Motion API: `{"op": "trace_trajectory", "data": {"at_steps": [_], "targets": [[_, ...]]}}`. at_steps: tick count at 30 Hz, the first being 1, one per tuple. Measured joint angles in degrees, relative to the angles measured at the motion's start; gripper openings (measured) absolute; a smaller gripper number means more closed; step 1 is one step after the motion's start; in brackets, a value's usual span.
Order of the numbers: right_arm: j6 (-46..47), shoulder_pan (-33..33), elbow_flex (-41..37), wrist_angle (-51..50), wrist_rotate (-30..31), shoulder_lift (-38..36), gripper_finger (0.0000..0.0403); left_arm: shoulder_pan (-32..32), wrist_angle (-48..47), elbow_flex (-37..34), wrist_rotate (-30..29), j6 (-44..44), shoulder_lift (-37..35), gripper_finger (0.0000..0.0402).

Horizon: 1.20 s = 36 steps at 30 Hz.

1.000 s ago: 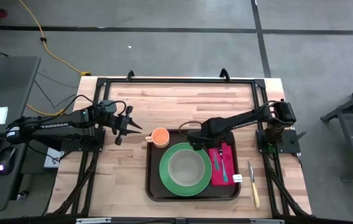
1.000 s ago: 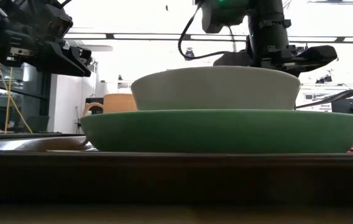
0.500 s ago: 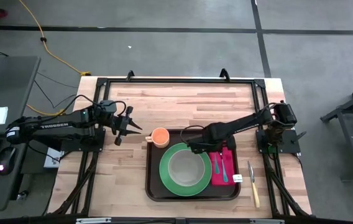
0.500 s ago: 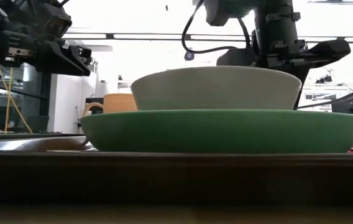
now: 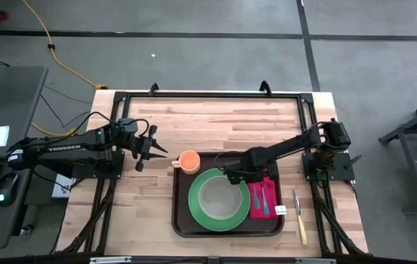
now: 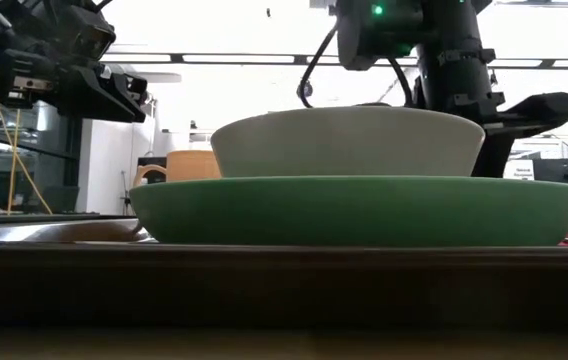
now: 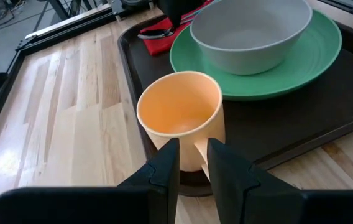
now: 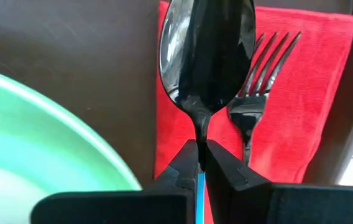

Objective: Set up tray
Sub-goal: Put the blue spoon on the left of the blue fork on the brown serving tray

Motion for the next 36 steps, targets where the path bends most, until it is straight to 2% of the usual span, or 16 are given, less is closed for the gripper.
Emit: {"op": "trace_trajectory", "data": {"at_steps": [18, 25, 36], "targets": [[0.0, 0.0, -0.3, 0.0, 2.7, 0.1, 0.0003, 0.0, 0.0, 0.0, -0.1, 0.0, 0.0, 0.0113], [0.2, 0.0, -5.4, 5.6, 0.4, 0.2, 0.0003, 0.0, 0.0, 0.0, -0.1, 0.0, 0.0, 0.0113], [1.2, 0.0, -6.6, 7.7, -0.9, 0.2, 0.0003, 0.0, 0.0, 0.0, -0.1, 0.0, 0.0, 0.0113]]}}
